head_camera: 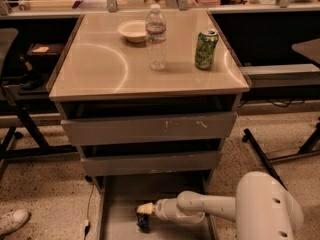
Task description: Place rxbar blueberry into bottom drawer
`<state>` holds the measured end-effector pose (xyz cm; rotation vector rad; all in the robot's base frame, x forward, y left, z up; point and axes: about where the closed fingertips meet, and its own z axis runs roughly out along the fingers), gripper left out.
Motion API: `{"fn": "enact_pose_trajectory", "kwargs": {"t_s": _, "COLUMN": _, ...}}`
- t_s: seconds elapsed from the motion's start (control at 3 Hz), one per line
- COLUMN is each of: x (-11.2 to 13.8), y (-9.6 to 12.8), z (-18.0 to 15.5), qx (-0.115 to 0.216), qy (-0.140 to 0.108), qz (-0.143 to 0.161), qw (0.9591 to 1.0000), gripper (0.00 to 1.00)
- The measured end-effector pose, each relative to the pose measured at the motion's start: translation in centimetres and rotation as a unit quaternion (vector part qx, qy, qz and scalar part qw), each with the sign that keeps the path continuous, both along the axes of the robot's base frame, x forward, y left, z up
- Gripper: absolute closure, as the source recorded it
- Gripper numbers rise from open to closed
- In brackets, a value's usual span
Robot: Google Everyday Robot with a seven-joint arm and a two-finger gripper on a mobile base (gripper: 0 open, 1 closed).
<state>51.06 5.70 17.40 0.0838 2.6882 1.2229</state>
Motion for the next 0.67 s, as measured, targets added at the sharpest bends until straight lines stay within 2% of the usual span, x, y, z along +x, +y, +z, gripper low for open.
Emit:
{"fn": "enact_pose_trajectory", "kwargs": {"t_s": 0.33, "x": -0.01, "y": 0.01, "z": 0.0, "qx": 0.0, "qy": 0.0, "qz": 0.0, "qw": 1.0, "gripper": 0.0}}
{"fn": "enact_pose_trajectory", "kwargs": {"t_s": 0.67, "x": -0.01, "y": 0.01, "z": 0.0, "qx": 0.0, "qy": 0.0, "qz": 0.0, "qw": 1.0, "gripper": 0.0}}
